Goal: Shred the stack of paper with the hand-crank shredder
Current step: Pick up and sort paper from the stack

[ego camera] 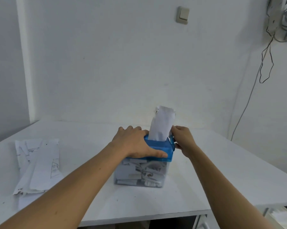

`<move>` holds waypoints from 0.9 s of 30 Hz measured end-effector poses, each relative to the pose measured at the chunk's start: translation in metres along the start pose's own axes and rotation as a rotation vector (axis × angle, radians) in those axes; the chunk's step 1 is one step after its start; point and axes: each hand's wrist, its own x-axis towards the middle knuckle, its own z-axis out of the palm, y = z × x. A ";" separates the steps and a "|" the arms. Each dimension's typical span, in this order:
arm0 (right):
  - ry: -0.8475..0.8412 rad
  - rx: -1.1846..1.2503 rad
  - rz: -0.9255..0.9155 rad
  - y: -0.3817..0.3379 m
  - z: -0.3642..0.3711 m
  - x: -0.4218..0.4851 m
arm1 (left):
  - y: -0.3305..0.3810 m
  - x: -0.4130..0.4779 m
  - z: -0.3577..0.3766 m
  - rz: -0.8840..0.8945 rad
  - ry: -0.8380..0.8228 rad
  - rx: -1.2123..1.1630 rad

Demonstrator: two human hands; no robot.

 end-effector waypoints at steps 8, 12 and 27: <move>-0.040 -0.274 0.078 0.047 0.011 -0.012 | 0.001 -0.001 0.002 0.000 0.022 0.006; 0.013 -0.315 0.093 0.056 0.011 -0.033 | 0.004 -0.001 0.000 -0.020 0.008 0.011; -0.207 0.019 -0.040 -0.024 -0.047 -0.103 | 0.005 0.001 -0.004 -0.016 -0.052 0.009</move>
